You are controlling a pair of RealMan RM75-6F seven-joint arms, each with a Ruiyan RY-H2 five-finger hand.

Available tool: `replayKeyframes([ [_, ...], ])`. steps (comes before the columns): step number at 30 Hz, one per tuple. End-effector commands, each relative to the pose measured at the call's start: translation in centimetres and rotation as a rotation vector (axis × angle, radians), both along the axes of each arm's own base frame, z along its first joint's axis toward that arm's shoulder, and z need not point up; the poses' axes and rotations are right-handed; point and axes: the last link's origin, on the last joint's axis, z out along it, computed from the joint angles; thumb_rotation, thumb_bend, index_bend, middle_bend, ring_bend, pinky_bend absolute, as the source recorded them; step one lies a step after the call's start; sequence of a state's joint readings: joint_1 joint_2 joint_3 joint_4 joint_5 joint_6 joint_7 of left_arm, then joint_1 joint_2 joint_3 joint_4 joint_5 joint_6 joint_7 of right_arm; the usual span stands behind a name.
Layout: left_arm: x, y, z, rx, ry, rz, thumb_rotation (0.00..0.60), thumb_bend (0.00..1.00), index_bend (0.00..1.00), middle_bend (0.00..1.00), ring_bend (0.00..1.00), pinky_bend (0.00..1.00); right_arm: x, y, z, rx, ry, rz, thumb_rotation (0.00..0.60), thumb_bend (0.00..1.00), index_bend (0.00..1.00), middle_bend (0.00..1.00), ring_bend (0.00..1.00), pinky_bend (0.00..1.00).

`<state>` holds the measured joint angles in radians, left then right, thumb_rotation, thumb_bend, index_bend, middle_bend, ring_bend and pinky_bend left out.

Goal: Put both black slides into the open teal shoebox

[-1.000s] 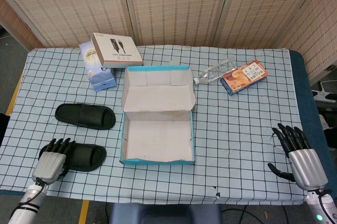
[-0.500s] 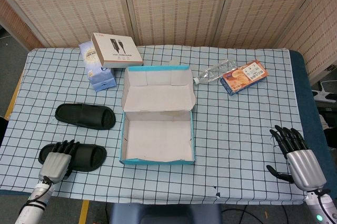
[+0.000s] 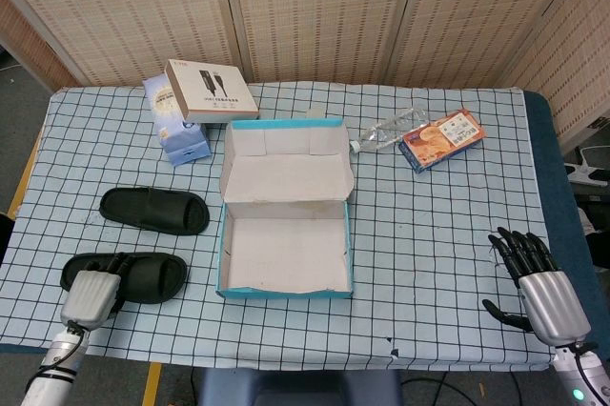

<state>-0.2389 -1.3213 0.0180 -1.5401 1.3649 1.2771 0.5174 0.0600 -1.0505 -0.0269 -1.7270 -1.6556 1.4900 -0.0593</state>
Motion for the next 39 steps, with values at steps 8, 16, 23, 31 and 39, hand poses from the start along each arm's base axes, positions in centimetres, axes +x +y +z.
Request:
replayKeyframes([
  [8,2.6,0.2,6.8,0.264,-0.034,-0.095,0.600,0.36,0.44,0.63,0.49,0.31,0.0,0.1,0.1,0.004,-0.003,0.000,0.526,0.14,0.00,0.00,0.00,0.00],
  [16,10.1,2.0,4.1,0.187,-0.134,-0.261,0.600,0.36,0.44,0.63,0.48,0.31,0.3,0.0,-0.3,0.028,-0.013,0.014,0.526,0.14,0.00,0.00,0.00,0.00],
  [23,17.5,5.5,-1.4,0.073,-0.134,-0.348,0.600,0.36,0.44,0.63,0.48,0.31,0.3,-0.1,-0.5,0.051,-0.024,0.015,0.526,0.14,0.00,0.00,0.00,0.00],
  [31,23.5,6.6,-3.9,0.026,-0.179,-0.389,0.600,0.36,0.44,0.63,0.48,0.31,0.1,-0.3,-0.4,0.072,-0.037,0.011,0.527,0.14,0.00,0.00,0.00,0.00],
  [39,27.7,6.9,-8.0,-0.069,-0.159,-0.364,0.600,0.36,0.44,0.63,0.48,0.32,0.3,-0.4,-0.6,0.096,-0.051,0.018,0.526,0.14,0.00,0.00,0.00,0.00],
])
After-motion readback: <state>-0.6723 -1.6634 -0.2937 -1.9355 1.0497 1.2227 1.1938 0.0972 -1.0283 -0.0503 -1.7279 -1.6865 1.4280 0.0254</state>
